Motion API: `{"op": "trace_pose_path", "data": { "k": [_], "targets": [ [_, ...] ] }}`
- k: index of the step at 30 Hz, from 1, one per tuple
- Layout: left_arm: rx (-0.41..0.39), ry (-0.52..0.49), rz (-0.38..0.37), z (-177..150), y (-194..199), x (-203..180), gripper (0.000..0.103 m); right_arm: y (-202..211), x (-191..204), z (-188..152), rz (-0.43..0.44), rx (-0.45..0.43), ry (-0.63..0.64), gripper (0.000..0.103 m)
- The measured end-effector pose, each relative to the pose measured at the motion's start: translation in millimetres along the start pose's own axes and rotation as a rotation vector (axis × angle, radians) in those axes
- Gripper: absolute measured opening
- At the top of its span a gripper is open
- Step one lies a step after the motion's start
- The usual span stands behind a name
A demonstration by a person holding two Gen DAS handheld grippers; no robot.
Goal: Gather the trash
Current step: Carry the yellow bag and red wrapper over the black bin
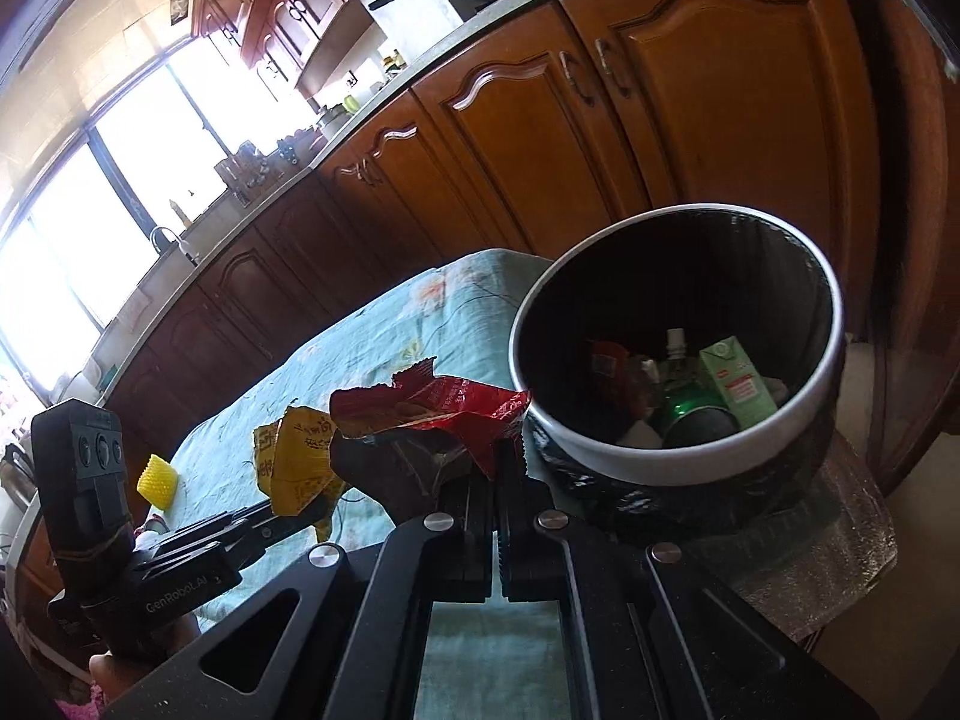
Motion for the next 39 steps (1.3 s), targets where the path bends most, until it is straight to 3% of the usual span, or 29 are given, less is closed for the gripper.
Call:
{"op": "trace_pose_path", "data": {
  "k": [23,39],
  "targets": [
    [0.044,-0.115,0.002,35,-40,-54,0.013,28,-59,2,-0.030,-0.066,-0.112,0.001],
    [0.073,-0.148,0.016,70,-71,-75,0.013,28,-81,30,-0.085,-0.091,-0.139,0.001]
  ]
}}
Point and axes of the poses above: each gripper's, at about its wrist camera, not at the fingertips, and y roughly against the way its jaws point, x to its left, z to its top, the point moved 4 cm from there along -y, roughly the way its jaws point, and after that the axes turned 14 degrees about x, right-handed, at the moved point
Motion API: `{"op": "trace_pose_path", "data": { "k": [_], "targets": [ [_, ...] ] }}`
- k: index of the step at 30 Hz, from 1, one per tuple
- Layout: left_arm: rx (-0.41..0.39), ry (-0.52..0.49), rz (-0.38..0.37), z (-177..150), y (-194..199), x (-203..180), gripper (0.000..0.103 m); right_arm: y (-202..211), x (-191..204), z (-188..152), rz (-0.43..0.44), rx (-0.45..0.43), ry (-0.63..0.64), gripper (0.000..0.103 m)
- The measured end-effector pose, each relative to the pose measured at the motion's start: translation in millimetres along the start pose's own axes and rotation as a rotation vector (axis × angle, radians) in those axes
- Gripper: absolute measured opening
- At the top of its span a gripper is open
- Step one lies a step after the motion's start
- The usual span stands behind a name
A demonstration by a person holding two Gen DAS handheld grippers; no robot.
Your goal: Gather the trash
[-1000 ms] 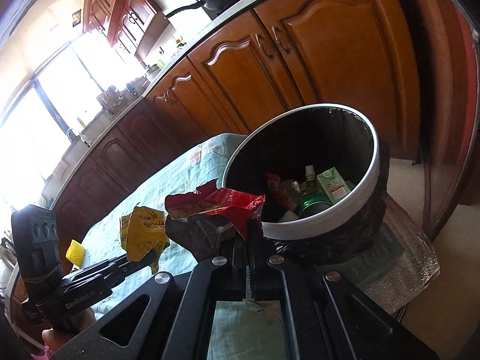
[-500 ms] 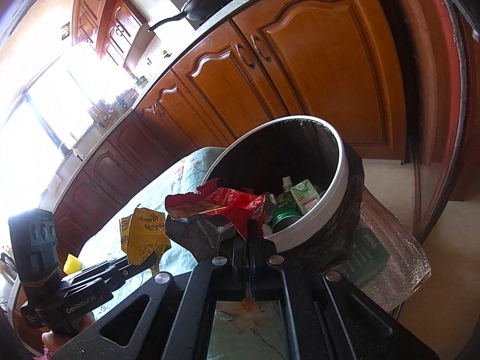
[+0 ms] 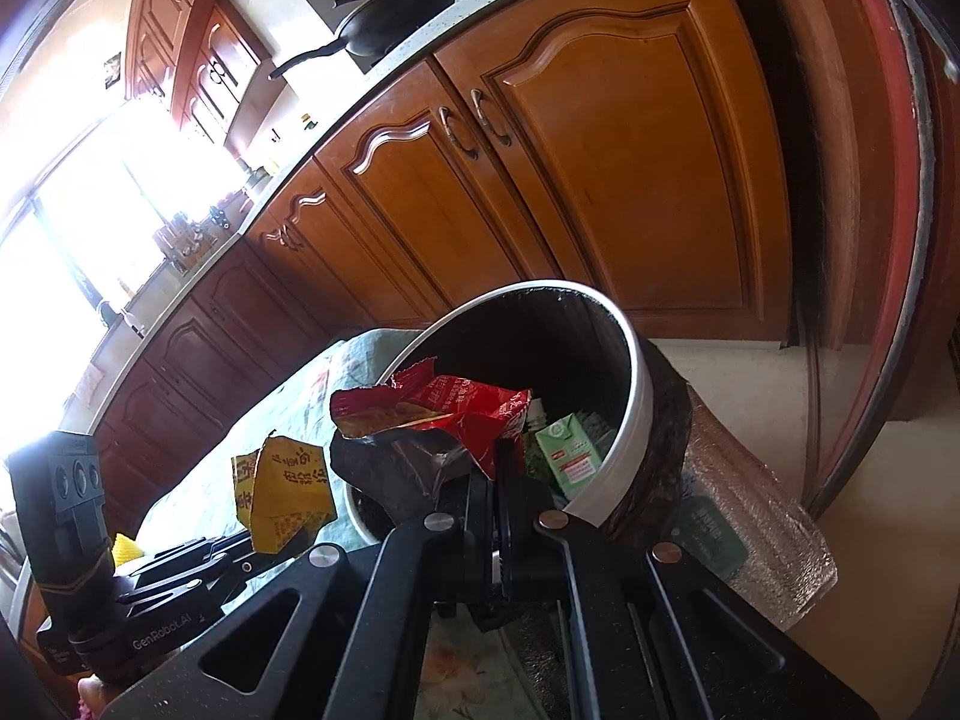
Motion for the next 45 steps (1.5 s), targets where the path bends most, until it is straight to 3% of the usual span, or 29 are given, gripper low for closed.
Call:
{"op": "trace_pose_path", "data": {
  "k": [16,20,21,23,25,30,32,35,37,45],
  "targets": [
    [0.053,-0.030,0.024,43,-40,-10,0.014,-27,-5,32,-0.092,0.061,0.033,0.006],
    [0.073,-0.013,0.036,45,-46,-7,0.024,-34,-5,37,-0.120,0.089,0.046,0.007],
    [0.075,-0.007,0.035,45,-47,-6,0.027,-35,-5,37,-0.121,0.093,0.045,0.011],
    [0.065,0.004,0.039,44,-46,-3,0.046,-36,-5,37,-0.116,0.092,0.043,0.025],
    [0.053,0.014,0.040,41,-42,2,0.050,-35,-5,36,-0.103,0.086,0.036,0.045],
    [0.011,0.032,0.044,23,-25,10,0.051,-27,-2,30,-0.065,0.060,0.025,0.045],
    [-0.011,0.047,0.046,14,-17,15,0.058,-22,2,25,-0.048,0.043,0.025,0.048],
    [-0.040,0.080,0.042,-2,-5,22,0.062,-15,11,17,-0.013,0.020,0.023,0.066],
    [-0.064,0.094,0.033,-15,6,26,0.064,-11,18,8,0.015,0.003,0.025,0.084],
    [-0.113,0.161,0.036,-65,39,46,0.073,-4,55,-26,0.044,-0.021,0.069,0.094]
  ]
}}
Point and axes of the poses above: each gripper's, at about its wrist camera, not at the fingertips, and y roughly against the way its jaws point, x to its left, z to its top, the point moved 4 cm from there along -y, roughly the way its jaws point, and after that the axes turned 14 degrees about x, right-handed, at the moved point
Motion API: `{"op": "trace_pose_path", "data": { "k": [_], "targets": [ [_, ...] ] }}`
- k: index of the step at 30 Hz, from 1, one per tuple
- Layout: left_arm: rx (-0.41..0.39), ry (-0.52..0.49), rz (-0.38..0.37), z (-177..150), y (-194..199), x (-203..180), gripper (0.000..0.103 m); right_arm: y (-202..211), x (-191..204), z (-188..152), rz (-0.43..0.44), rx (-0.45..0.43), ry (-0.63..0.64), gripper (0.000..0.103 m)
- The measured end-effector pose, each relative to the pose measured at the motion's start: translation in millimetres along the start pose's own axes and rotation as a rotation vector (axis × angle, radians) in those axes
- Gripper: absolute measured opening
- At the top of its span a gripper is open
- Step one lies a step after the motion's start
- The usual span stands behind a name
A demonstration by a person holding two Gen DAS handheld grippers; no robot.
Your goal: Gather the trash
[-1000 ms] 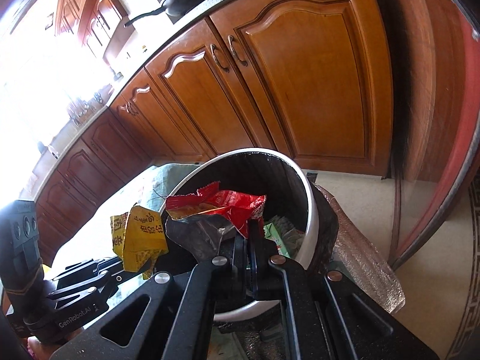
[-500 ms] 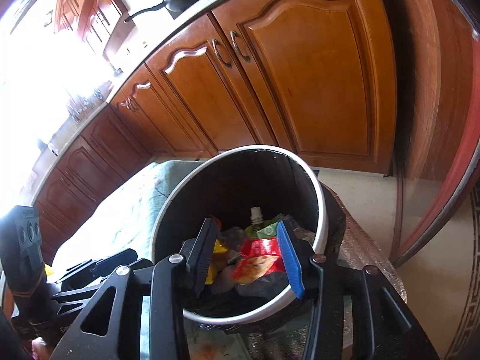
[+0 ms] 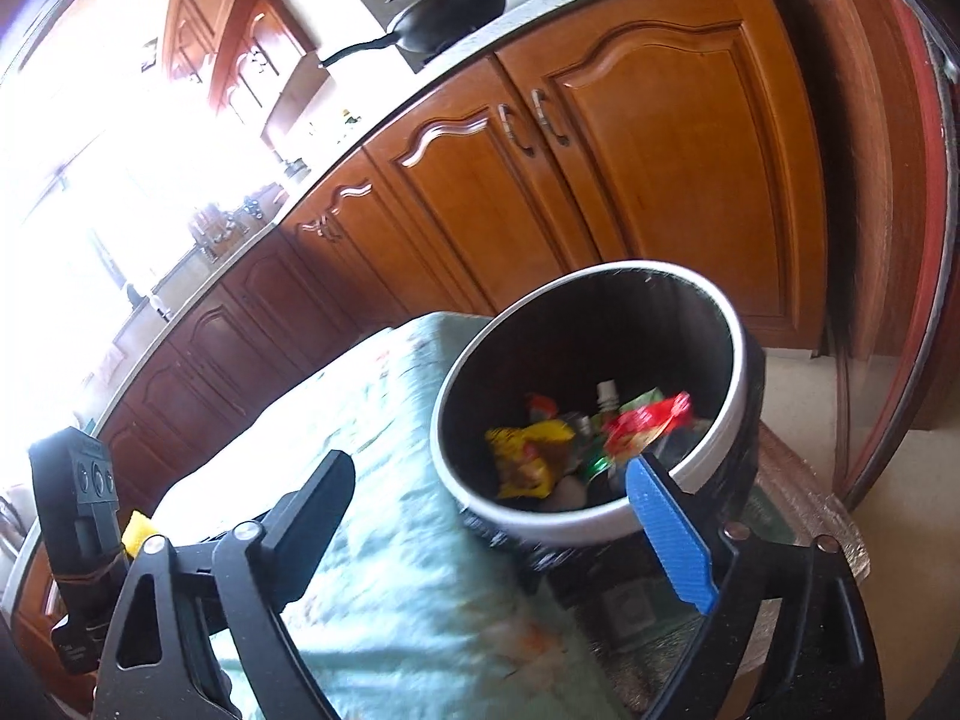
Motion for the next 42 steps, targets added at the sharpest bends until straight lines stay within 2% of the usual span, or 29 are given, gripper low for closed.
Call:
{"op": "trace_pose_path", "data": {
  "k": [19,28,32,37,39,40,42],
  "targets": [
    [-0.049,0.133,0.060,-68,60,64,0.073,-5,51,-57,0.026,0.041,0.043,0.097],
    [-0.094,0.143,0.101,-97,87,78,0.076,-8,76,-80,0.004,0.041,0.099,0.098],
    [-0.141,0.136,0.126,-103,106,80,0.079,-6,88,-85,-0.018,0.024,0.140,0.098],
    [-0.234,0.093,0.171,-107,134,73,0.084,9,105,-83,-0.065,-0.060,0.214,0.099],
    [-0.297,0.070,0.213,-110,146,67,0.092,23,115,-81,-0.091,-0.138,0.259,0.101],
    [-0.334,0.063,0.242,-112,153,64,0.099,32,120,-80,-0.103,-0.186,0.286,0.103],
    [-0.402,0.056,0.290,-121,163,59,0.102,49,130,-81,-0.131,-0.286,0.341,0.103]
  ]
}}
Point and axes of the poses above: each gripper's, at about its wrist camera, not at the fingertips, and y roughly against the way its jaws point, x to its left, z to its top, the point moved 4 cm from there along -y, roughly the way its jaws point, and after that the axes turned 14 degrees about x, right-handed, at the moved point
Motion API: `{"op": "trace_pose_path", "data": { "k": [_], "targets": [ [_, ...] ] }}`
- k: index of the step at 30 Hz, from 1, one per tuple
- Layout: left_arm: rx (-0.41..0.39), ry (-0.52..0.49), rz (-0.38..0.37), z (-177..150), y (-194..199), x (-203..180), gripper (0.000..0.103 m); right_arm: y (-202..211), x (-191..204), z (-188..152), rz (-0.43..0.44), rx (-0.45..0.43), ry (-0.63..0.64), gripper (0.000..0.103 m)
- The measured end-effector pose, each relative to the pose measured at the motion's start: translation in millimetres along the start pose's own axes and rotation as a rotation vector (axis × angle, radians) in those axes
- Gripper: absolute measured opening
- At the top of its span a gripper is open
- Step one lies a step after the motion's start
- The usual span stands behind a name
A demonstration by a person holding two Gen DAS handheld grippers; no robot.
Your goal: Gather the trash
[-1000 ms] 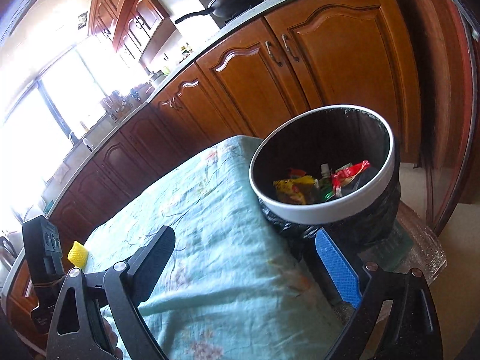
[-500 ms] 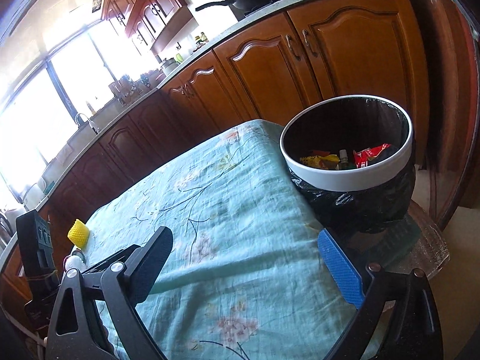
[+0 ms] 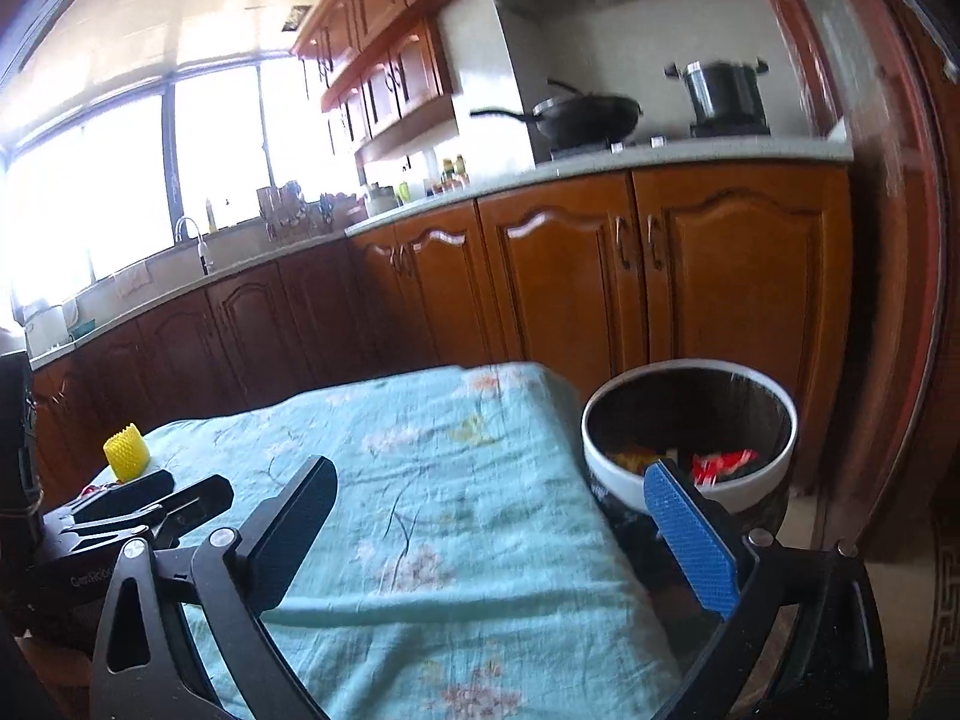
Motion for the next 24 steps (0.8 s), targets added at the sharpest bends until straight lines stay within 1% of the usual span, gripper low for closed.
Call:
{"op": "trace_pose_path", "data": {
  "k": [2,3,5,7,12,17,24],
  "targets": [
    [-0.045,-0.009,0.025,-6,10,-1,0.102,10,6,2,-0.035,-0.063,0.043,0.103],
    [-0.056,-0.013,0.032,-10,13,-2,0.102,12,8,1,-0.047,-0.077,0.060,0.103],
    [-0.055,-0.022,0.044,-22,15,-5,0.102,11,12,-3,-0.057,-0.074,0.077,0.103],
    [-0.045,-0.020,0.052,-31,14,-5,0.102,7,13,-10,-0.048,-0.060,0.080,0.103],
    [-0.038,-0.001,0.074,-43,14,-1,0.102,-3,10,-28,-0.043,-0.029,0.057,0.103],
    [-0.057,-0.008,0.131,-42,15,4,0.102,-2,6,-35,-0.043,-0.037,0.021,0.103],
    [-0.071,-0.009,0.136,-44,15,6,0.102,3,8,-34,-0.055,-0.059,0.018,0.103]
  ]
}}
Point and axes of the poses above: each gripper's, at about its wrist camera, not at the fingertips, and y roughly against the way its jaws point, x to its left, z to its top, the point moved 4 cm from there along -y, roughly the way its jaws point, and after that the axes turned 14 degrees about x, right-handed, at the moved point
